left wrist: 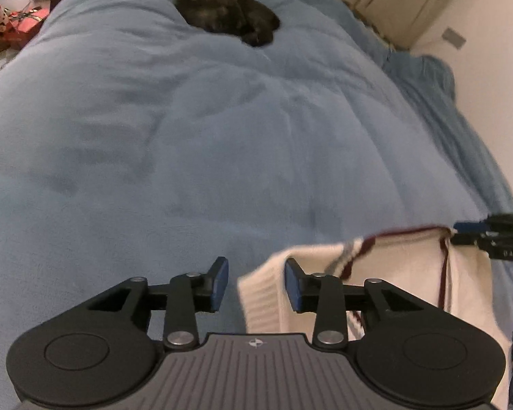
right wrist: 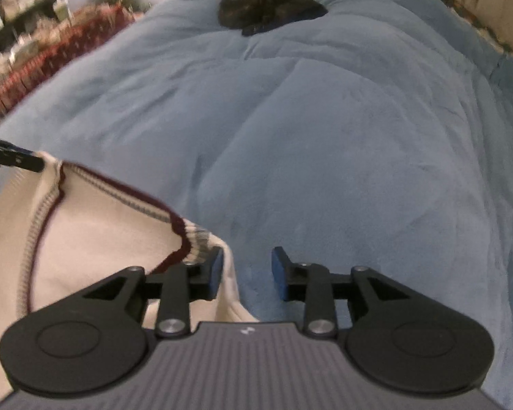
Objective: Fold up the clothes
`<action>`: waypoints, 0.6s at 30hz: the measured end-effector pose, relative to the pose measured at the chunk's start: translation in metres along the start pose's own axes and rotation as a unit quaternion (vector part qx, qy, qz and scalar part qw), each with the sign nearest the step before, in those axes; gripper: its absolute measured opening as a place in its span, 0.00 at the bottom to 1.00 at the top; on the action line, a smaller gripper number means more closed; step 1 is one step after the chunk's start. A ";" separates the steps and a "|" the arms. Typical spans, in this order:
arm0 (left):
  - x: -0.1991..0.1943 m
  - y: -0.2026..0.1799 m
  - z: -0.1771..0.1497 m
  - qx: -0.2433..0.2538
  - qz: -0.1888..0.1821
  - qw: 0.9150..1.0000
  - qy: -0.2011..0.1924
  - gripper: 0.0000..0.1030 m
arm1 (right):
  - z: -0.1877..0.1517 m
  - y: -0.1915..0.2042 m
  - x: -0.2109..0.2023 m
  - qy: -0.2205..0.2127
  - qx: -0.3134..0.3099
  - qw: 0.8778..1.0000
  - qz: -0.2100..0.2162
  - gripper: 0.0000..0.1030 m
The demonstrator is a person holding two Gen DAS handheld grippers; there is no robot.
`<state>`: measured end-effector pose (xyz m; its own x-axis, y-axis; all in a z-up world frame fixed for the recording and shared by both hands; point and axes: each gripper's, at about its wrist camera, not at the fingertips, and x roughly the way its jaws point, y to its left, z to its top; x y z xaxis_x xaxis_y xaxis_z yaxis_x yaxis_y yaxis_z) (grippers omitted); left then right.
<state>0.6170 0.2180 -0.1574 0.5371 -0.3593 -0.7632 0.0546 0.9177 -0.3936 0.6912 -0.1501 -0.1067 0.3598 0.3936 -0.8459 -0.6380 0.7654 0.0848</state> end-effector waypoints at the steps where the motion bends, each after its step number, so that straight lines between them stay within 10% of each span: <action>1: -0.004 0.001 0.004 -0.007 0.001 1.000 -0.008 0.36 | 0.002 -0.003 -0.004 -0.002 0.005 1.000 0.009 0.35; 9: -0.048 -0.006 0.013 -0.044 -0.059 0.997 -0.035 0.40 | -0.010 0.001 -0.044 -0.025 0.043 0.999 0.015 0.35; 18: -0.092 -0.027 -0.104 -0.034 -0.010 0.999 -0.016 0.40 | -0.143 0.044 -0.099 -0.011 0.102 0.994 -0.027 0.35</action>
<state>0.4789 0.2090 -0.1296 0.5625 -0.3712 -0.7388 0.0091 0.8963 -0.4434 0.5303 -0.2286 -0.0944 0.4050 0.3587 -0.8410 -0.4677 0.8717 0.1466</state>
